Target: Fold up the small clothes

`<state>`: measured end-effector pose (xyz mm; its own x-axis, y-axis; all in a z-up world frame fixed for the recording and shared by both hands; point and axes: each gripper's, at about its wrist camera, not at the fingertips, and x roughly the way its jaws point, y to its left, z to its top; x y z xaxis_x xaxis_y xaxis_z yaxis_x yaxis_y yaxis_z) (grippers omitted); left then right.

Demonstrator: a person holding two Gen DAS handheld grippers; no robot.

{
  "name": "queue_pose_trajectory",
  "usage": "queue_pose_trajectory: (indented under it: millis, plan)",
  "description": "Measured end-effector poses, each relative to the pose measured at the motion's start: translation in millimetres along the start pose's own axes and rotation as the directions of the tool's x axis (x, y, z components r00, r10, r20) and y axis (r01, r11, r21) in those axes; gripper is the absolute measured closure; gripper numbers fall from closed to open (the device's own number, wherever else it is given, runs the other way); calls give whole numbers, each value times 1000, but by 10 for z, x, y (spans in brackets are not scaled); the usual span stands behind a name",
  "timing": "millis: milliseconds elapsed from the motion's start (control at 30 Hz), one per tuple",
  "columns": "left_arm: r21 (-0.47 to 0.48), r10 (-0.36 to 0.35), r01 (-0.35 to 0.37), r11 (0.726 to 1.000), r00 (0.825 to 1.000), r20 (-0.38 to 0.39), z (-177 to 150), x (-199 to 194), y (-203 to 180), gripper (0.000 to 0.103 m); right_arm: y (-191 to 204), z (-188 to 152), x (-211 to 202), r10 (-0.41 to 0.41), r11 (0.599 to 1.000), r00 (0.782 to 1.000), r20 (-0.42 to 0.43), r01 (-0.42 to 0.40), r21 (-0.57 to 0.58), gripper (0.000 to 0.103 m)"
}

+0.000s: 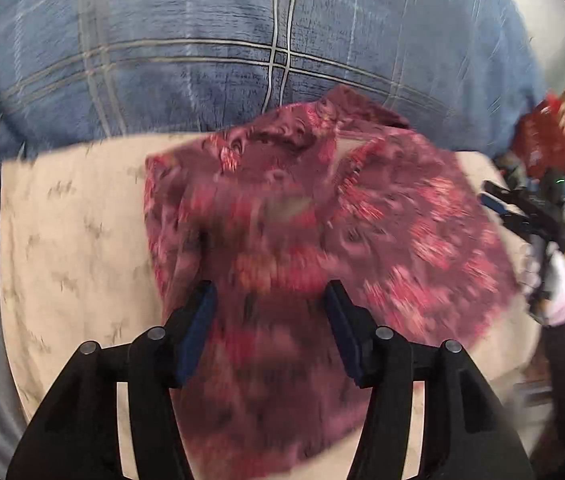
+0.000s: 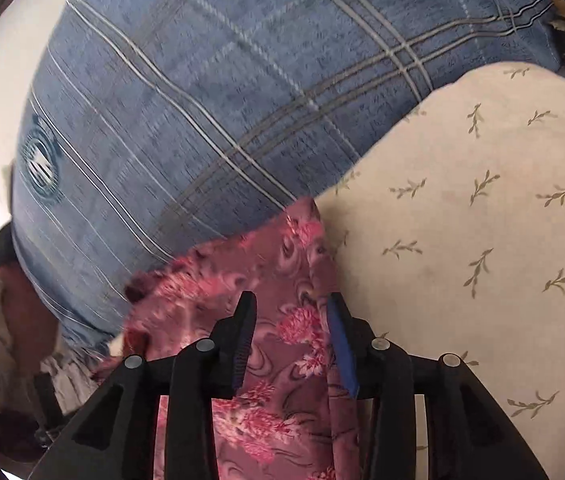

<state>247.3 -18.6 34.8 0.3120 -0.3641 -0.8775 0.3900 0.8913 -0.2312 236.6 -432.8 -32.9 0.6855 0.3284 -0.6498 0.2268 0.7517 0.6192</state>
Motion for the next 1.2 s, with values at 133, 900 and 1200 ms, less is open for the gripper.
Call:
queue_pose_trajectory:
  millis: [133,900,1200]
  plan:
    - [-22,169,-169,985,986,-2,501,315,-14,84,16,-5,136,9,999,1000,-2,-9,48,64]
    - [-392,110,-155,907,985,-135,72,277,768,60,38,39,323,-182,983,982,-55,181,-36,95]
    - [-384,7,-16,923,1000,-23,-551,-622,896,60,-68,-248,-447,-77,997,997,-6,77,-3,81]
